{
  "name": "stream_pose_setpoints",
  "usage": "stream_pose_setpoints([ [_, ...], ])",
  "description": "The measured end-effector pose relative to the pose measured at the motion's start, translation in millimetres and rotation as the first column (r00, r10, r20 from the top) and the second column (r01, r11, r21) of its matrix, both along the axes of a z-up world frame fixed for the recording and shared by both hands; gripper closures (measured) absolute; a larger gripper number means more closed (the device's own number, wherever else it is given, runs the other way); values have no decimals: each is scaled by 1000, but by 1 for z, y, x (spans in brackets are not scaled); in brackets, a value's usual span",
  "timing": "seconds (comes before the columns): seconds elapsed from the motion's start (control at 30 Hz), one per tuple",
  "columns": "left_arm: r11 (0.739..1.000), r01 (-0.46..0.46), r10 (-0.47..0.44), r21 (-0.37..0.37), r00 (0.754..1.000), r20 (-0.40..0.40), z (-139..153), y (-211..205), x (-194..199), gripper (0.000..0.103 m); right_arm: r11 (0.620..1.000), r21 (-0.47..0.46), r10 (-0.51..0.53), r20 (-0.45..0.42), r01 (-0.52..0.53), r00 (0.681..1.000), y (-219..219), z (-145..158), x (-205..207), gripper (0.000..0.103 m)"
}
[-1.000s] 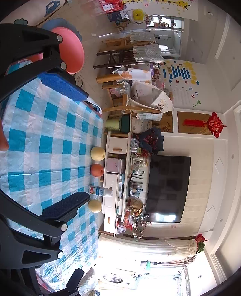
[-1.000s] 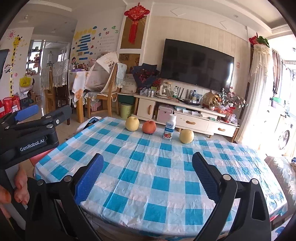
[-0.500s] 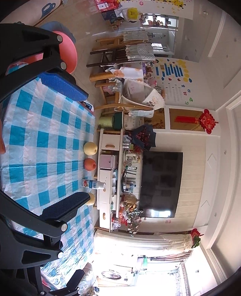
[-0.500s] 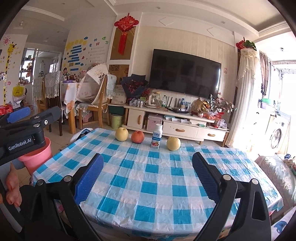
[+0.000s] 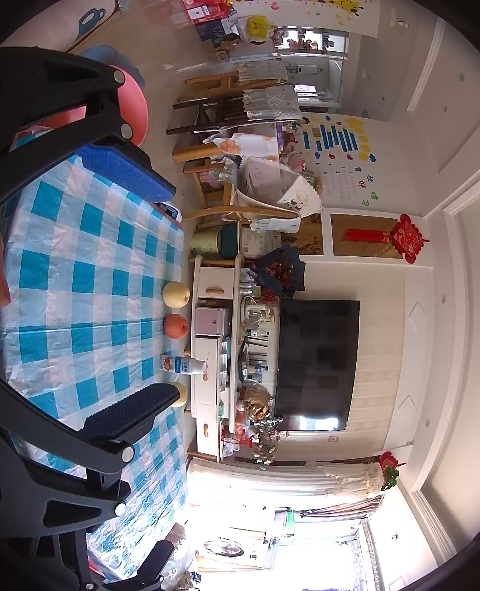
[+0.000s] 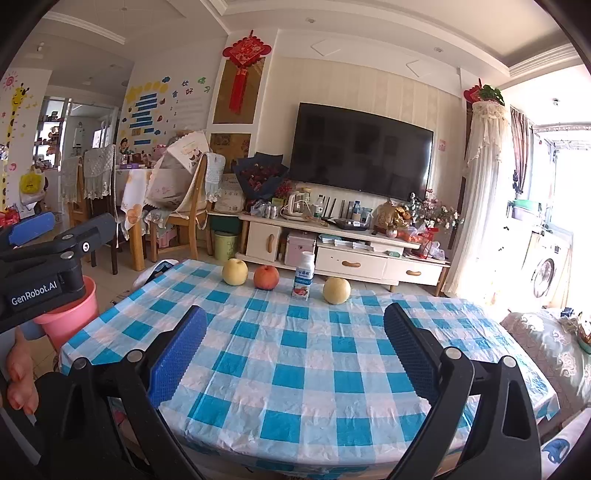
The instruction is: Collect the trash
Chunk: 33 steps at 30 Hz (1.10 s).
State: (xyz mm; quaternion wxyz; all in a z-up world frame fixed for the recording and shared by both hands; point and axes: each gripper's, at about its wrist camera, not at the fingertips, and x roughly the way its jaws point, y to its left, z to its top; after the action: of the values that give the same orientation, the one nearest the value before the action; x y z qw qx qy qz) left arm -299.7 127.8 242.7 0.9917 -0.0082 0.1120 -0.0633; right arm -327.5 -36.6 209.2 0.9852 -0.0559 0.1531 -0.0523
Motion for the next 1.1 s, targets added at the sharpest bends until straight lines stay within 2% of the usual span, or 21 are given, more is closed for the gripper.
stream_pose_setpoints([
  [0.37,1000,-1,1,-2,1000,-17,-2,0,4,4,1000,2,0,-1,0,1000,0,-1,0,7],
  [0.6,1000,0,1,13,999,-53,-14,-5,21,4,1000,3,2,-15,-2,1000,0,-7,6,7],
  [0.97,1000,9,-6,18,987,-161,-53,-23,78,4,1000,24,15,-90,-13,996,-13,-33,55,7],
  [1.1,1000,3,6,31,966,-257,-82,-37,119,4,994,108,30,-158,-13,987,-34,-45,93,7],
])
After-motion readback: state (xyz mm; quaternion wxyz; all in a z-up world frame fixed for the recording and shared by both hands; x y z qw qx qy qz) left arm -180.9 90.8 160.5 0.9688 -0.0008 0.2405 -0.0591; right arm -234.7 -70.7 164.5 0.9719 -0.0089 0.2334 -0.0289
